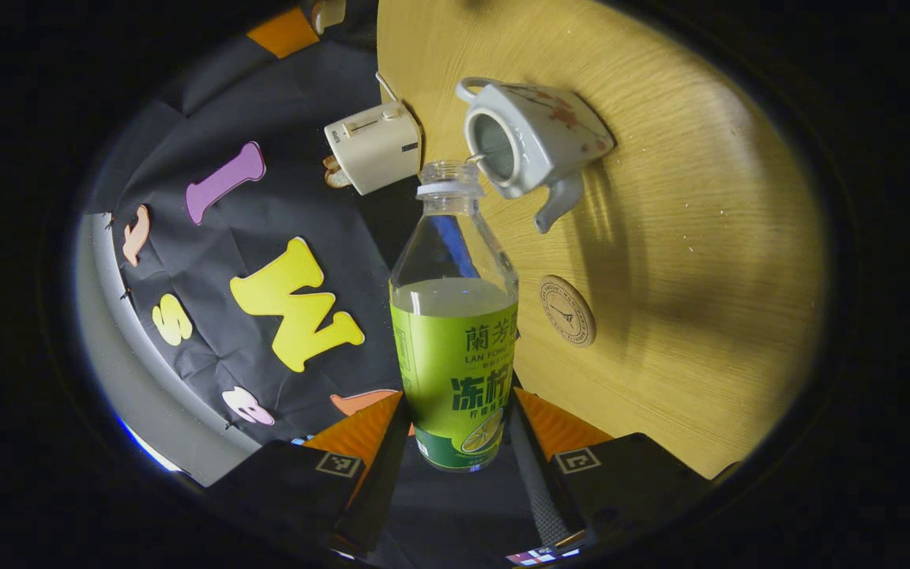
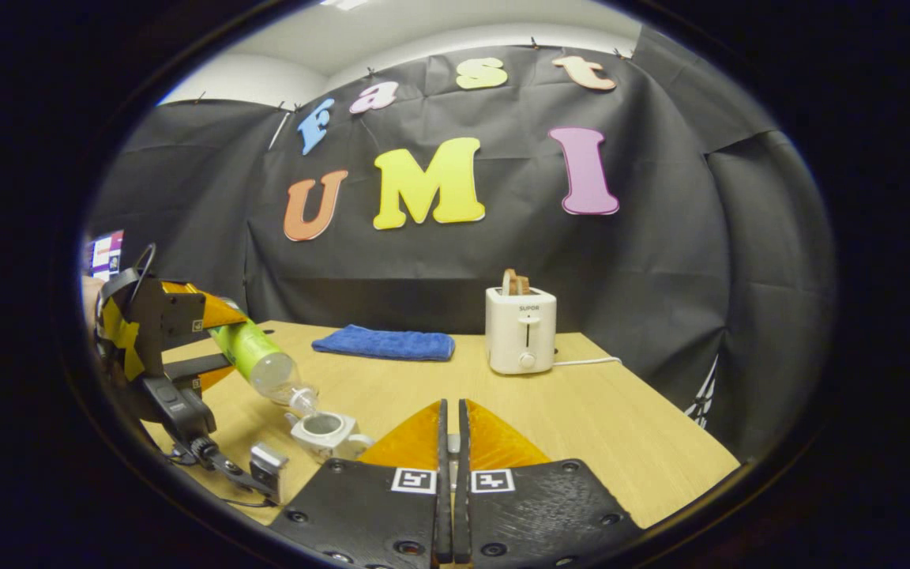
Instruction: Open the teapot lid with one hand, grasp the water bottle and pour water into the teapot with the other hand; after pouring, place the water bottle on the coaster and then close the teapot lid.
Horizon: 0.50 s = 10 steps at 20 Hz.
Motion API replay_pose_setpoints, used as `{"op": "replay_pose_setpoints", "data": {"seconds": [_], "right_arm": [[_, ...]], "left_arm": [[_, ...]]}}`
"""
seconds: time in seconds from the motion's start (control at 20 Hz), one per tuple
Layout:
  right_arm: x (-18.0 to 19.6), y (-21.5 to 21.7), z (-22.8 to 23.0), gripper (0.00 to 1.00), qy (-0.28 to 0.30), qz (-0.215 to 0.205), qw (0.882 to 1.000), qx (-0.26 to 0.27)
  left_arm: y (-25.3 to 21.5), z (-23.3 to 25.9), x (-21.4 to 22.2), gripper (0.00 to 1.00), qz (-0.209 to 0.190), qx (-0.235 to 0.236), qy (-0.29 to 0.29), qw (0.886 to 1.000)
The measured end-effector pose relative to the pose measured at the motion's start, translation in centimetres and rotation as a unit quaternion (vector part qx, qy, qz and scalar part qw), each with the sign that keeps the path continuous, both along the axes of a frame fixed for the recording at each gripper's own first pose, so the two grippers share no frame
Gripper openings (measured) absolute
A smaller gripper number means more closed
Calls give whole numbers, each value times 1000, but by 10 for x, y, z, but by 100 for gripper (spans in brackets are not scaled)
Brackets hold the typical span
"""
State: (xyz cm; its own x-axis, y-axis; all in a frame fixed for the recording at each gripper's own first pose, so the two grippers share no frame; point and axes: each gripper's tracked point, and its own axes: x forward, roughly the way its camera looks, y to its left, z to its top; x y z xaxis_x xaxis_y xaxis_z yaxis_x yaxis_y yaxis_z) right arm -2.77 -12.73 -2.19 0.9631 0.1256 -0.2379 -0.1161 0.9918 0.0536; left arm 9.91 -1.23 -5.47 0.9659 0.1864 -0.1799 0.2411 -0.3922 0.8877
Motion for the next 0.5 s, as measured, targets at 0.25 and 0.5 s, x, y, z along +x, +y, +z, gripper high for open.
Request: {"op": "replay_pose_setpoints", "data": {"seconds": [0.25,0.5], "right_arm": [[-1,3,-1,1,0,4,1000,1],[-1,3,1,1,-2,4,1000,0]], "left_arm": [[-4,13,0,74,-12,32,-20,999],[-3,18,3,73,-14,45,-24,999]]}}
